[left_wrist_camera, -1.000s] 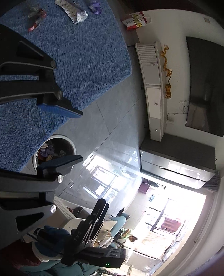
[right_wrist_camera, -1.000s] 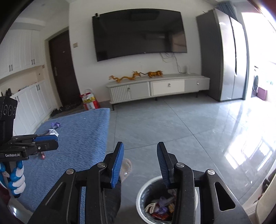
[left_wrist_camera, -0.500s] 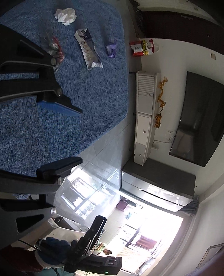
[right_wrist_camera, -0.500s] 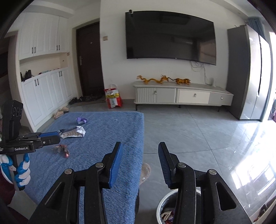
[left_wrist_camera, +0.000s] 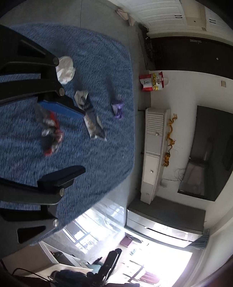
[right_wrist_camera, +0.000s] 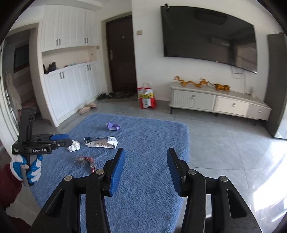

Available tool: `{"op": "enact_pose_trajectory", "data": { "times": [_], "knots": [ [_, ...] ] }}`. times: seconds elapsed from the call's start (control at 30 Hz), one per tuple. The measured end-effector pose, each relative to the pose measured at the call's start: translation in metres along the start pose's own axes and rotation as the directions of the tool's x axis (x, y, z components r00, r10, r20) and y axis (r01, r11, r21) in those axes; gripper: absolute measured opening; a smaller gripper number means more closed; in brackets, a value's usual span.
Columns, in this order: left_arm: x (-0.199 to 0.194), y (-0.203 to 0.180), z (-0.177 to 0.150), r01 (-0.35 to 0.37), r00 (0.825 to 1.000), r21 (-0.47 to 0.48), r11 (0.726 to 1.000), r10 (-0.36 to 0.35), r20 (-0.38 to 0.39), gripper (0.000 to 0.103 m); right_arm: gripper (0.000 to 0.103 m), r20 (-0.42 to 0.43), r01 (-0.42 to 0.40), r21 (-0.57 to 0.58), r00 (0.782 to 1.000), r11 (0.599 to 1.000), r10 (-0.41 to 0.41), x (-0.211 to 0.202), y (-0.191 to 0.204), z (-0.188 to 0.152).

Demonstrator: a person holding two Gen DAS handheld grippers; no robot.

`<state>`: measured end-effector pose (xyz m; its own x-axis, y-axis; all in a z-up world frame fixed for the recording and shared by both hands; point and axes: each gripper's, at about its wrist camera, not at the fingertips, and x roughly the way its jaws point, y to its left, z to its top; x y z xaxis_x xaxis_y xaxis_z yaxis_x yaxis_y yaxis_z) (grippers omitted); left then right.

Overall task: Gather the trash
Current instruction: 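Grasp the white paper packet with the left gripper while the right gripper grasps a purple bag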

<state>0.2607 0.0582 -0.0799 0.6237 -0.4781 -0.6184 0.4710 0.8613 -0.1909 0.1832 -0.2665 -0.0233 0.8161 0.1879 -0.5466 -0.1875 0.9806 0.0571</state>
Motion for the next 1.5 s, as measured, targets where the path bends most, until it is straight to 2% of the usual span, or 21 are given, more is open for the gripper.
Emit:
{"op": "enact_pose_trajectory", "data": {
  "times": [0.23, 0.5, 0.63, 0.8, 0.97, 1.0, 1.13, 1.27, 1.4, 1.5],
  "knots": [
    [0.049, 0.019, 0.023, -0.018, 0.993, 0.123, 0.992, 0.032, -0.109, 0.053, 0.05, -0.063, -0.099, -0.012, 0.993, 0.995, 0.098, 0.08, 0.006, 0.03],
    [0.114, 0.022, 0.033, 0.065, 0.97, 0.253, 0.965, -0.002, -0.242, 0.053, 0.051, -0.156, -0.211, -0.038, 0.967, 0.977, 0.203, 0.179, 0.018, 0.06],
    [0.137, 0.028, 0.036, 0.09, 0.96, 0.269, 0.959, -0.012, -0.28, 0.052, 0.051, -0.209, -0.278, -0.056, 0.942, 0.959, 0.261, 0.23, 0.031, 0.072],
    [0.159, 0.035, 0.036, 0.126, 0.944, 0.284, 0.951, -0.027, -0.328, 0.052, 0.056, -0.26, -0.381, -0.083, 0.9, 0.921, 0.349, 0.29, 0.049, 0.079],
    [0.178, 0.043, 0.034, 0.169, 0.924, 0.264, 0.95, -0.059, -0.378, 0.031, 0.058, -0.318, -0.454, -0.141, 0.862, 0.88, 0.394, 0.338, 0.071, 0.078],
    [0.181, 0.044, 0.034, 0.173, 0.922, 0.261, 0.95, -0.063, -0.382, 0.03, 0.058, -0.327, -0.469, -0.155, 0.855, 0.87, 0.403, 0.346, 0.076, 0.078],
    [0.185, 0.048, 0.036, 0.19, 0.921, 0.257, 0.948, -0.082, -0.38, 0.025, 0.058, -0.36, -0.509, -0.221, 0.836, 0.832, 0.415, 0.371, 0.091, 0.079],
    [0.187, 0.051, 0.037, 0.205, 0.921, 0.264, 0.943, -0.094, -0.378, 0.025, 0.058, -0.415, -0.552, -0.24, 0.802, 0.799, 0.43, 0.397, 0.1, 0.078],
    [0.189, 0.054, 0.039, 0.214, 0.922, 0.264, 0.94, -0.105, -0.373, 0.025, 0.058, -0.464, -0.591, -0.221, 0.764, 0.776, 0.449, 0.41, 0.1, 0.075],
    [0.19, 0.055, 0.038, 0.214, 0.924, 0.263, 0.941, -0.107, -0.368, 0.025, 0.058, -0.492, -0.594, -0.225, 0.753, 0.772, 0.437, 0.418, 0.1, 0.073]
  ]
}}
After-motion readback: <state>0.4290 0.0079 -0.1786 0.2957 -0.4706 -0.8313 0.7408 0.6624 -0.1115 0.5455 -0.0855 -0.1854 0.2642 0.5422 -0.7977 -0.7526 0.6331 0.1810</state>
